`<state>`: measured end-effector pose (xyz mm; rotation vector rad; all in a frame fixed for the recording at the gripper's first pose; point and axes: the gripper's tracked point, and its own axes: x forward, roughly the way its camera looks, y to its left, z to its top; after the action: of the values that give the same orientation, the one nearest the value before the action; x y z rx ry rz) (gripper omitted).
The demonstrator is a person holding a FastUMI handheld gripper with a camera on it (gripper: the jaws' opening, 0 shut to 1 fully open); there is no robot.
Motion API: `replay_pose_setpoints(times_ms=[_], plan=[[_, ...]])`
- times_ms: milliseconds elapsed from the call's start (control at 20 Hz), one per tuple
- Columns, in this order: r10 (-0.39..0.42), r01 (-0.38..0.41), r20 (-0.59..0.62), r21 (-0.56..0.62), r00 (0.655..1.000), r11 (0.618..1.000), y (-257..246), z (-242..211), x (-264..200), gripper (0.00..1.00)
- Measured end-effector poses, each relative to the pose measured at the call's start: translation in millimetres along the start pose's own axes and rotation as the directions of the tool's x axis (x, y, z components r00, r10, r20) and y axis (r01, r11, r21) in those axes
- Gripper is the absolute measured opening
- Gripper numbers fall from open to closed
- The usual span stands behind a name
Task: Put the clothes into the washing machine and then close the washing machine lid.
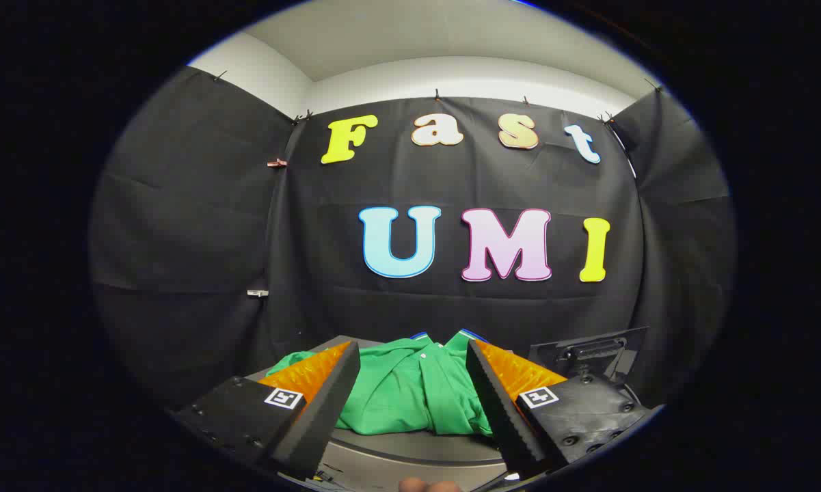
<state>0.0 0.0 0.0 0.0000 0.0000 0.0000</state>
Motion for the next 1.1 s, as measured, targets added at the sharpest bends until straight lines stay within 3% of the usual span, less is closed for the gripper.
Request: replay_pose_setpoints(times_ms=[1100], plan=[[0.041,-0.041,-0.001,-0.049,0.999,0.998,8,15,10,0.99]])
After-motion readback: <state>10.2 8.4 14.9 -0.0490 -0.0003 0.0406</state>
